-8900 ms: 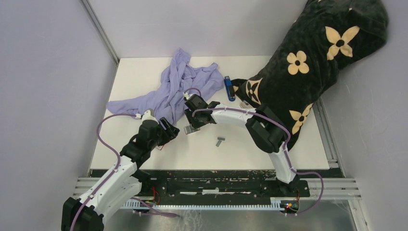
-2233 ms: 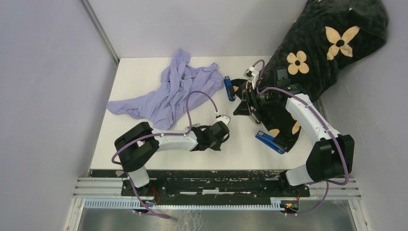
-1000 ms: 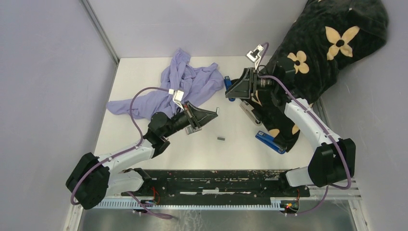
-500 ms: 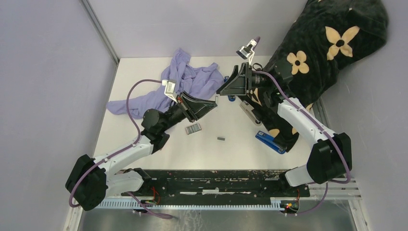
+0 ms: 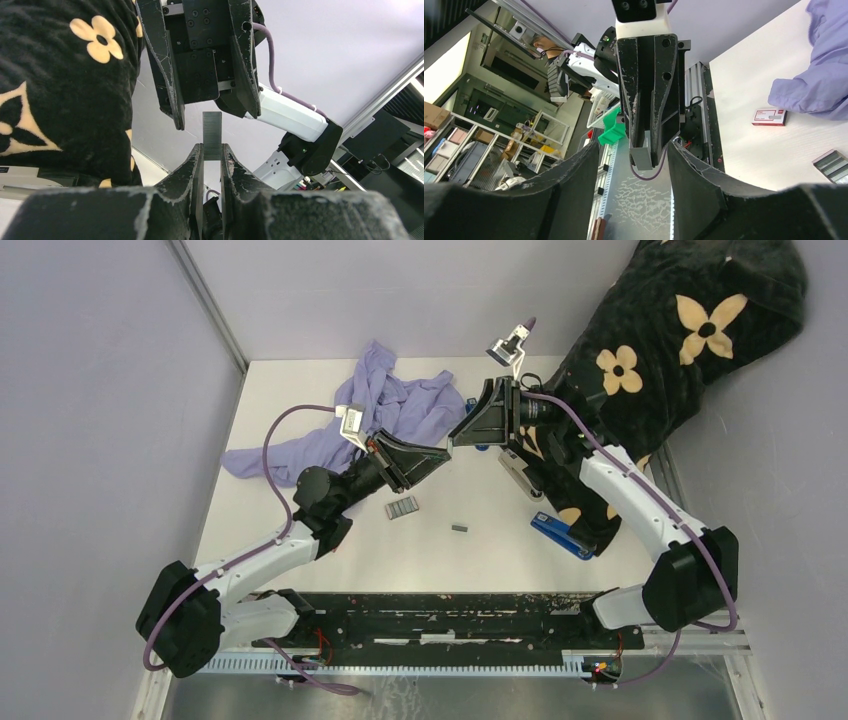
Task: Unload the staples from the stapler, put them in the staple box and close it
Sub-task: Place the staple in the staple box.
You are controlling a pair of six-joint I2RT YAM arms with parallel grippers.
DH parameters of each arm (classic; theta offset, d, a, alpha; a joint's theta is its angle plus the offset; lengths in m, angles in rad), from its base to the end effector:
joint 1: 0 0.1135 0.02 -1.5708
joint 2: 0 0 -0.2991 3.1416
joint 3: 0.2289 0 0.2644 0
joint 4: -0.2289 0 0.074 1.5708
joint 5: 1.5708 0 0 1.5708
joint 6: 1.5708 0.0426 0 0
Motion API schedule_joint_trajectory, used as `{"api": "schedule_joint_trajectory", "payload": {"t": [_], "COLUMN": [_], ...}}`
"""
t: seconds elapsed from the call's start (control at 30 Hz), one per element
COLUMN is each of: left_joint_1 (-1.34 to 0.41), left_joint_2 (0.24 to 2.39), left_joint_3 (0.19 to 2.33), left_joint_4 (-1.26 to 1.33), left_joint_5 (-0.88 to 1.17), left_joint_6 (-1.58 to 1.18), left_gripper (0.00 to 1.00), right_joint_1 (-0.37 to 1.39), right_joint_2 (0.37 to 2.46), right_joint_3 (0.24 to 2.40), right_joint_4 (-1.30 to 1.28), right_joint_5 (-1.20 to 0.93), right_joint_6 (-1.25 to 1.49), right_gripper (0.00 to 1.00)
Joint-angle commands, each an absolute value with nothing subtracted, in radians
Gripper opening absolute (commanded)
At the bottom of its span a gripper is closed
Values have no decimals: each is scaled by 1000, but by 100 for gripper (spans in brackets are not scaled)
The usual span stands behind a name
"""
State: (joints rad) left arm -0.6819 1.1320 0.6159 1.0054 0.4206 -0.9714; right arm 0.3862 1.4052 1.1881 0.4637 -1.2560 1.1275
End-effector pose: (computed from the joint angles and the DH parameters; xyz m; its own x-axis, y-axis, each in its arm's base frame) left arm 0.1801 -0.1686 0.3624 -0.5002 -0.5647 -0.6564 0.7837 0.0271 -0.6205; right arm 0.2808 0.1579 0.4329 -0.7800 -0.0152 -0.6256 -0.6207 -0.1090 0.7765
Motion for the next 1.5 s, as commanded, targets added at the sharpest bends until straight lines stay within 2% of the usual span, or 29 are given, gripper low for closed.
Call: {"api": "schedule_joint_trajectory", "payload": {"t": [0.0,0.17,0.53,0.7,1.17,1.47], "left_joint_1": [-678,-678,-679,-678,-679,-679], "left_joint_2": [1110,1100,1106,1103,1105,1109], "left_joint_3": [622,608,602,593,583,581], "left_joint_4": [1070,1071,1082,1086,1082,1083], "left_joint_5": [411,406,415,416,416,416], "left_joint_6": [-1008,-1012,-1026,-1028,-1034,-1038], "left_gripper": [11,11,11,11,11,11], "right_joint_1": [392,399,416,416,417,423], "right_joint_2": [1367,1362,1359,1363,1365,1363], "right_joint_3": [1242,1256,1317,1327,1340,1339], "right_joint_4": [444,336,89,77,76,77], "right_joint_5": [-1246,-1239,-1226,-1226,-1218,-1221], "right_joint_6": [1081,1005,806,797,796,794], "right_gripper": [58,52,48,42,40,31]}}
